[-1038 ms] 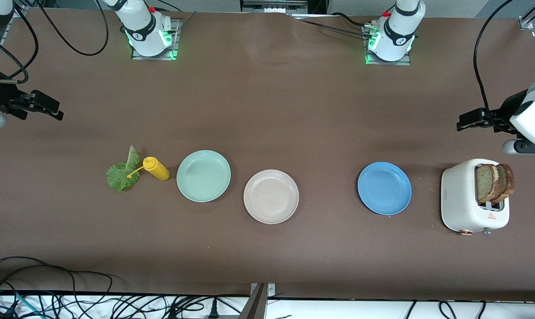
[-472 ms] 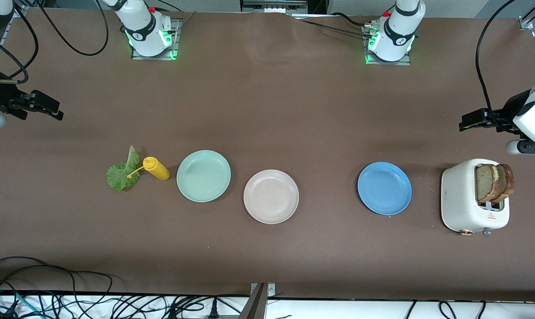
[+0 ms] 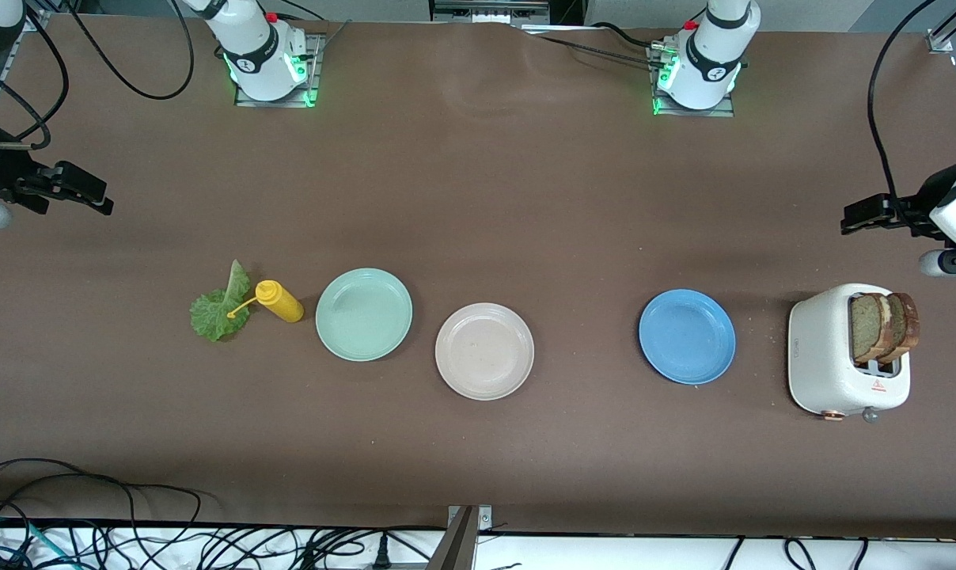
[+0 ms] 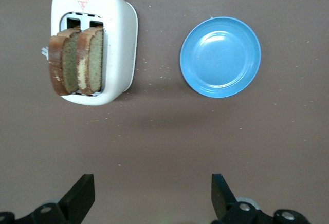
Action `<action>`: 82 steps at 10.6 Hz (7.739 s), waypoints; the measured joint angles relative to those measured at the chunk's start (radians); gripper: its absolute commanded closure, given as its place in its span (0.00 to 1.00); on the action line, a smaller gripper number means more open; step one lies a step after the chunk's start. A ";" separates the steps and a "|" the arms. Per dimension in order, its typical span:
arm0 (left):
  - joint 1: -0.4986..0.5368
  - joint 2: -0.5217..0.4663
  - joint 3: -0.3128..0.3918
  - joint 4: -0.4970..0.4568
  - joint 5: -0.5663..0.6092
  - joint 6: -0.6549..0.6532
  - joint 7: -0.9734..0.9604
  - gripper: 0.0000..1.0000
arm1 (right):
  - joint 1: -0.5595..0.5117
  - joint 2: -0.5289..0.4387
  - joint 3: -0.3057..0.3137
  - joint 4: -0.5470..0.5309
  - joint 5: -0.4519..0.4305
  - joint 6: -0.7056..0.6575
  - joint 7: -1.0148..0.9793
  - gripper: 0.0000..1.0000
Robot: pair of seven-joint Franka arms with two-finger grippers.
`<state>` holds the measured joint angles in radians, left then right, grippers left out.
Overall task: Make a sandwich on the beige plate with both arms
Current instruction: 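Move the left gripper down over the bread slices in the toaster, then grasp the outer bread slice with the left gripper and lift it, then carry the bread slice with the left gripper over the beige plate, then lower the bread flat onto the beige plate and open the left gripper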
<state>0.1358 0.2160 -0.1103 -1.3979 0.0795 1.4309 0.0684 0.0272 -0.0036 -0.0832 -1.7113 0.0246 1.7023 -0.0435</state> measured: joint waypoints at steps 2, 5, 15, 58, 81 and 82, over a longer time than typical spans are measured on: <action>0.020 0.010 0.002 -0.010 0.034 0.000 0.056 0.00 | 0.000 0.000 0.000 0.000 0.000 0.000 0.000 0.00; 0.054 0.048 0.004 -0.016 0.065 0.008 0.128 0.00 | 0.000 0.000 0.000 0.000 0.000 0.000 0.000 0.00; 0.060 0.206 -0.007 -0.021 0.123 0.195 0.141 0.00 | -0.001 0.010 -0.012 0.000 0.001 0.001 0.000 0.00; -0.083 0.201 -0.117 0.080 -0.143 0.019 -0.286 1.00 | -0.002 0.012 -0.028 -0.002 0.011 -0.006 0.000 0.00; -0.535 0.585 -0.124 0.076 -0.489 0.916 -0.933 1.00 | -0.004 0.019 -0.047 -0.001 0.011 0.039 -0.001 0.00; -0.538 0.591 -0.124 0.077 -0.489 0.935 -0.945 1.00 | -0.004 0.019 -0.047 -0.001 0.011 0.039 -0.001 0.00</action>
<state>-0.4026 0.8067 -0.2339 -1.3206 -0.4098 2.3662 -0.8761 0.0234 0.0155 -0.1297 -1.7118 0.0353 1.7413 -0.0446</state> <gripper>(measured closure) 0.912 0.000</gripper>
